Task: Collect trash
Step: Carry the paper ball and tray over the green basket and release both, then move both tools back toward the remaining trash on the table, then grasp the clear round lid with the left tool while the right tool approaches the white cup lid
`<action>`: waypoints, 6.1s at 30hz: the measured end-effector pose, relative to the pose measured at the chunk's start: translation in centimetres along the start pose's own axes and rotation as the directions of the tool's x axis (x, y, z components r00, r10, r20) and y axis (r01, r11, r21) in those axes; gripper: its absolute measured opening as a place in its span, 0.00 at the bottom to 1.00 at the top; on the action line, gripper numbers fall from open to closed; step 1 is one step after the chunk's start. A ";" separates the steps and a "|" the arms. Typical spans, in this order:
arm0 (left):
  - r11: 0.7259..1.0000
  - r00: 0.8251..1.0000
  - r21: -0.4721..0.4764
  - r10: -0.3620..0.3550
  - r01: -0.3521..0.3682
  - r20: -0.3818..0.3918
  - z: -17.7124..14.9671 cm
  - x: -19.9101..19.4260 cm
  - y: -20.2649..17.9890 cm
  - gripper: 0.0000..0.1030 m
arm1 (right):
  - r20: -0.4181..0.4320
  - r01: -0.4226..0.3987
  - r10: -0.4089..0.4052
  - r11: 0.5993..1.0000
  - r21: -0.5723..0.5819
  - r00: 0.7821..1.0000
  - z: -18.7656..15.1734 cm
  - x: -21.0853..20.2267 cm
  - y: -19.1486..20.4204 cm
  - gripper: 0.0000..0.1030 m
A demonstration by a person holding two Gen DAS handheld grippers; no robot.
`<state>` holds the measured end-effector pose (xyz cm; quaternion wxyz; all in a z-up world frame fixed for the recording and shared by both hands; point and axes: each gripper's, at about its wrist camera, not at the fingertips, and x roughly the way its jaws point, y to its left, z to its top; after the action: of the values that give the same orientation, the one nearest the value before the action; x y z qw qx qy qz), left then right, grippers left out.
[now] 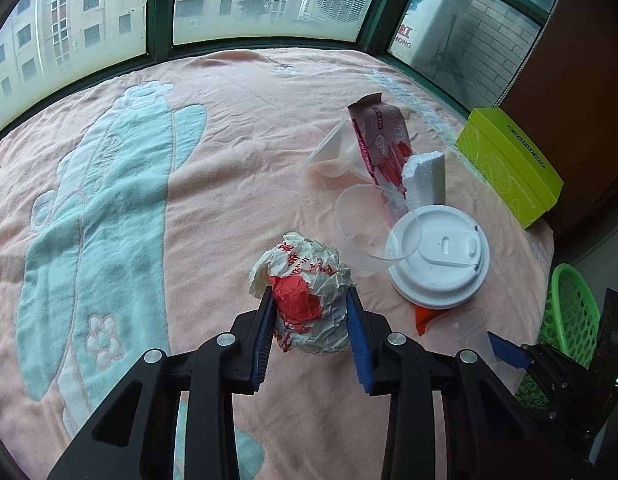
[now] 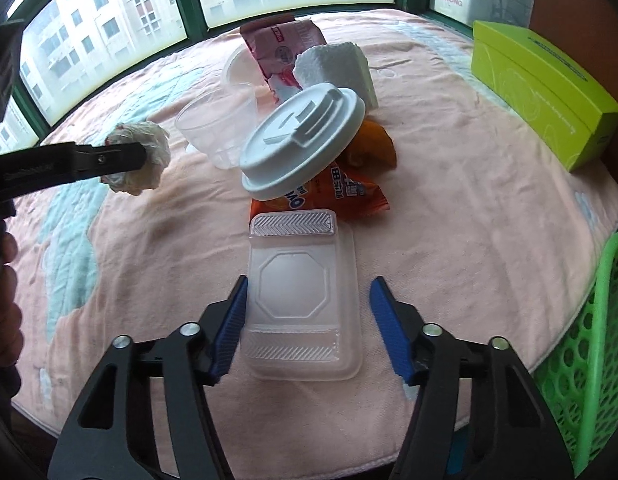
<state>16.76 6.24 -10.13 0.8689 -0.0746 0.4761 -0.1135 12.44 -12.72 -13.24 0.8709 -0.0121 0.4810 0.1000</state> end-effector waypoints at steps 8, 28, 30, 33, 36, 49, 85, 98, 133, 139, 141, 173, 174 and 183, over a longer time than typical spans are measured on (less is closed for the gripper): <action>0.999 0.999 0.016 -0.034 0.034 0.029 -0.9 -2.5 -1.8 0.32 | 0.045 -0.025 0.024 0.999 0.023 0.999 -0.4 -2.5 -0.7 0.52; 0.971 0.982 0.158 -0.186 0.179 0.027 -2.0 -5.1 -12.3 0.33 | 0.146 0.037 -0.076 0.968 0.248 0.986 -3.8 -11.3 -9.8 0.52; 0.964 0.979 0.179 -0.202 0.195 0.019 -2.0 -5.0 -13.7 0.33 | 0.149 0.053 -0.096 0.961 0.271 0.984 -4.4 -12.1 -10.7 0.52; 0.953 0.973 0.203 -0.232 0.226 0.006 -2.0 -4.9 -15.6 0.33 | 0.156 0.072 -0.126 0.948 0.310 0.980 -5.3 -13.3 -12.4 0.52; 0.939 0.967 0.238 -0.253 0.247 -0.005 -2.0 -4.7 -17.7 0.33 | 0.163 0.100 -0.165 0.934 0.343 0.973 -6.2 -14.6 -14.0 0.52; 0.871 0.940 0.360 -0.332 0.335 -0.070 -2.3 -3.7 -26.1 0.33 | 0.149 0.187 -0.296 0.848 0.497 0.944 -10.4 -18.3 -20.6 0.53; 0.753 0.895 0.484 -0.371 0.446 -0.247 -6.1 -0.5 -37.4 0.55 | 0.184 0.180 -0.371 0.753 0.633 0.910 -15.2 -22.5 -25.7 0.68; 0.847 0.946 0.421 -0.293 0.325 -0.141 -3.5 -2.0 -31.4 0.62 | 0.207 0.157 -0.324 0.809 0.566 0.923 -12.7 -21.6 -23.1 0.71; 0.992 0.991 0.005 0.122 -0.122 -0.050 5.4 4.7 -5.9 0.85 | 0.185 0.053 -0.110 0.956 0.288 0.977 -2.5 -13.2 -12.7 0.73; 0.994 0.992 -0.023 0.105 -0.107 -0.075 5.9 6.4 -5.2 0.85 | 0.170 0.045 -0.091 0.965 0.259 0.981 -1.6 -12.1 -11.7 0.73; 0.995 0.993 -0.029 0.092 -0.095 -0.078 6.0 6.7 -5.1 0.85 | 0.168 0.041 -0.085 0.968 0.249 0.982 -1.3 -11.8 -11.4 0.73; 0.990 0.996 -0.115 0.083 -0.078 0.039 4.3 -1.0 1.3 0.58 | 0.141 -0.013 0.014 1.000 -0.007 0.990 4.6 -6.5 -1.9 0.86; 0.990 0.996 -0.119 0.083 -0.078 0.042 4.2 -1.3 1.6 0.58 | 0.138 -0.011 0.014 1.000 -0.024 0.990 4.9 -6.1 -1.4 0.87; 0.988 0.996 -0.144 0.072 -0.063 0.055 3.4 -2.5 3.2 0.58 | 0.113 0.074 -0.056 0.984 -0.160 0.992 7.2 -2.4 2.3 0.94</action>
<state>18.75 10.08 -7.02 0.8785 -0.1235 0.4590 -0.0474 16.79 -10.06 -7.20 0.8945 -0.0941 0.4226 0.1114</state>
